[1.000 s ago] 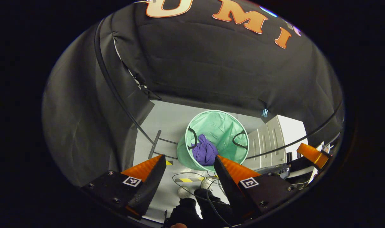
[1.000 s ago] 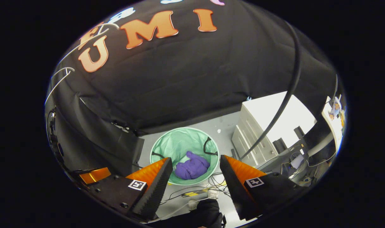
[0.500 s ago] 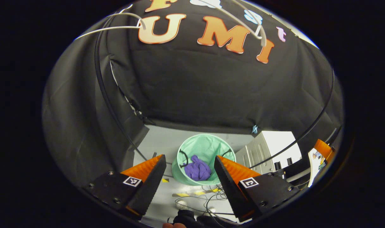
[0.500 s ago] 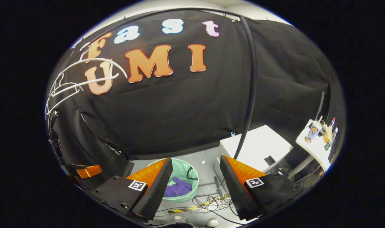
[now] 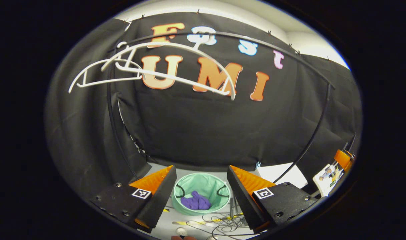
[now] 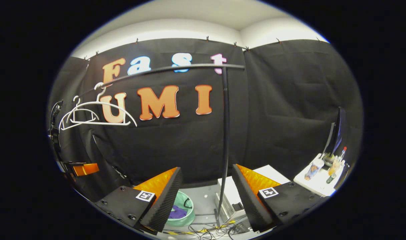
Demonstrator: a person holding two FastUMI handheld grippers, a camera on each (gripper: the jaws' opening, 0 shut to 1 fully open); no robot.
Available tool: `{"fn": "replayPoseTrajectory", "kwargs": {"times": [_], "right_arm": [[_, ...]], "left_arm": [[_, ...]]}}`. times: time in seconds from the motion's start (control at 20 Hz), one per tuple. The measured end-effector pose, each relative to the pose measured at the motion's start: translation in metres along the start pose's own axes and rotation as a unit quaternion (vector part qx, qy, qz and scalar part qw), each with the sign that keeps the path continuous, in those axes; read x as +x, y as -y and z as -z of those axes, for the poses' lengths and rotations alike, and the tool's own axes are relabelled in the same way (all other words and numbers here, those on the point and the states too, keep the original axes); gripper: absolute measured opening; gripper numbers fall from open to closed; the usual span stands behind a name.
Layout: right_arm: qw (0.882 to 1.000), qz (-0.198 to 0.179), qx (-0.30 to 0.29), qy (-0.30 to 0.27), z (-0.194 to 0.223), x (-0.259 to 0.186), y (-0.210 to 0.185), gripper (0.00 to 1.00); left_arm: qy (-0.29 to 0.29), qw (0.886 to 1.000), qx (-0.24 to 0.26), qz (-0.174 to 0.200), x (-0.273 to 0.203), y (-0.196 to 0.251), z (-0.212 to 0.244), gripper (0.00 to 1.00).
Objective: Grasp the clothes on the hanger with both hands and then place them into the laundry hamper below.
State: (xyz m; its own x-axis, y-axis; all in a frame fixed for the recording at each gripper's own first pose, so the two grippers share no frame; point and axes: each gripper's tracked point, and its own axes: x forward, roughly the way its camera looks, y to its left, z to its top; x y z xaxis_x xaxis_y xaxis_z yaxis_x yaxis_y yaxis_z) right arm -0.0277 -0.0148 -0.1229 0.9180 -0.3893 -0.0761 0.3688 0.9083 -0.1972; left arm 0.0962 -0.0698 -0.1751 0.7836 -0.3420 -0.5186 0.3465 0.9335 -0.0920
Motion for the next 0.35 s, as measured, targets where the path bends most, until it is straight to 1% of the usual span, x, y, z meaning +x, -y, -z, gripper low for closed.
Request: {"fn": "replayPoseTrajectory", "kwargs": {"times": [0.05,0.15,0.25,0.3,0.35], "right_arm": [[1.0,-0.01,-0.002,0.013,-0.009,-0.009,0.007,0.93],[0.999,-0.029,-0.012,0.035,-0.021,-0.025,0.018,0.95],[0.998,-0.037,-0.009,0.053,-0.031,-0.035,0.034,0.98],[0.997,-0.043,-0.002,0.057,-0.032,-0.04,0.041,0.89],[0.997,-0.049,0.005,0.06,-0.032,-0.045,0.045,0.89]], "left_arm": [[0.018,1.0,-0.003,-0.003,-0.01,0.007,-0.009,0.97],[0.062,0.998,0.001,-0.022,-0.036,0.001,-0.034,0.96],[0.106,0.994,0.005,-0.04,-0.061,0.005,-0.054,0.97],[0.121,0.992,0.007,-0.044,-0.072,0.009,-0.06,0.97],[0.131,0.99,0.01,-0.048,-0.08,0.01,-0.064,0.97]]}}
